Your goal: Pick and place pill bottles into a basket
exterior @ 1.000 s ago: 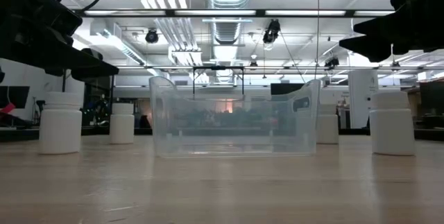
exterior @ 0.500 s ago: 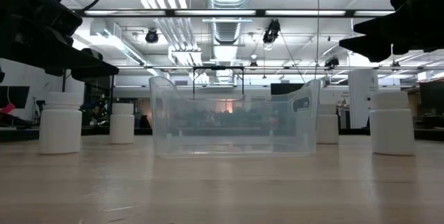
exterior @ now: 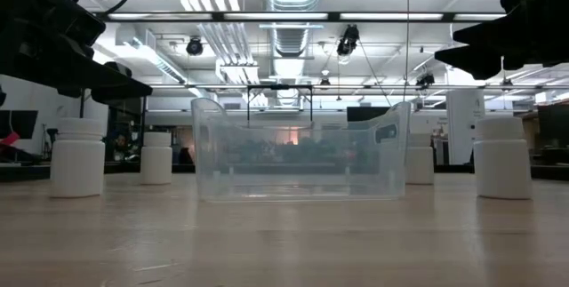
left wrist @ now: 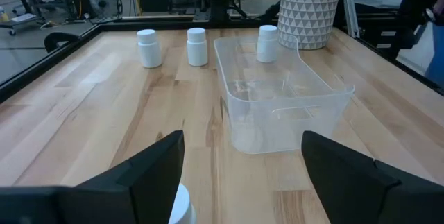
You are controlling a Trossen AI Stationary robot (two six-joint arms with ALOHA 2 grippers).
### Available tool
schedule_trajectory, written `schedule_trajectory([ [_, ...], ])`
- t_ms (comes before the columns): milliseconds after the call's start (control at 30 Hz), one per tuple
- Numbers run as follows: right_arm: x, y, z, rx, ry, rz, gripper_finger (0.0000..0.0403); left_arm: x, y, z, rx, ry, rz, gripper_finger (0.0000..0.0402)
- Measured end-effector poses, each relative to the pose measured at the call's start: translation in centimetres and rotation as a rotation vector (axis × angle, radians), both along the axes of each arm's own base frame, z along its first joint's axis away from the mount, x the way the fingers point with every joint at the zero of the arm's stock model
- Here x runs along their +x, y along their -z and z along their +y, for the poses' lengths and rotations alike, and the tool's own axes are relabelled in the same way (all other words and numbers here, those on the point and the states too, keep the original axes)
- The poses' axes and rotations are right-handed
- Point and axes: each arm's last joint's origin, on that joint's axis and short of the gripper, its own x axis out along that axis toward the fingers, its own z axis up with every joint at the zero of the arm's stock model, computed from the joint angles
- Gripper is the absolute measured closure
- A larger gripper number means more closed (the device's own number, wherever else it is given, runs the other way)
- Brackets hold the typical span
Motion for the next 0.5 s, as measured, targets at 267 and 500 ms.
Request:
schedule_trajectory([
  [267,0.0,-0.01,0.0,-0.01,0.001,0.001,0.0035,0.0,0.01,0.0,0.0,0.0,0.0,0.0127],
  [500,0.0,0.0,0.0,0.014,0.0,-0.003,0.0035,0.0,0.0,0.0,0.0,0.0,0.0,0.0127],
])
